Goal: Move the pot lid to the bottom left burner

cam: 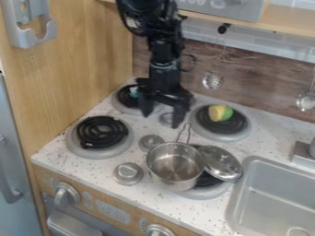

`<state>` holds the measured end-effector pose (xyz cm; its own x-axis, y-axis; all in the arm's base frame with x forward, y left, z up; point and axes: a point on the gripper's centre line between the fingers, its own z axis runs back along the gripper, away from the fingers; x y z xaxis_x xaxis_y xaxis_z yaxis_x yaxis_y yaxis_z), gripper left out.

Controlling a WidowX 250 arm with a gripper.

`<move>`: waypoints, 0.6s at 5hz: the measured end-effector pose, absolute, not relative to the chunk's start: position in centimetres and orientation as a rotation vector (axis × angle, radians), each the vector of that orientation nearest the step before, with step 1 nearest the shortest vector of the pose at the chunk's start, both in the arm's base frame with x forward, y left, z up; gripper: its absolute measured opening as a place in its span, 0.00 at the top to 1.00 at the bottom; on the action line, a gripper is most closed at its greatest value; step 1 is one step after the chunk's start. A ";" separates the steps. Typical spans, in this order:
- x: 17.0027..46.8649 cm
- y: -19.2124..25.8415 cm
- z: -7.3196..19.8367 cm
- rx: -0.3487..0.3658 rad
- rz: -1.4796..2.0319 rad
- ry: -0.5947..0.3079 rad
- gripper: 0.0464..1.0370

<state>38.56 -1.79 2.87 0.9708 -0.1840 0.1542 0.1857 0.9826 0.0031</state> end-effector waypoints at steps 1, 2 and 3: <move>38.6 -6.8 3.4 -0.022 -0.301 -0.180 0.04; 40.0 -9.6 4.7 -0.022 -0.350 -0.234 0.04; 40.7 -10.7 3.0 -0.026 -0.349 -0.204 0.04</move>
<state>40.65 -10.74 2.98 0.9194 -0.3372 0.2026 0.3424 0.9395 0.0100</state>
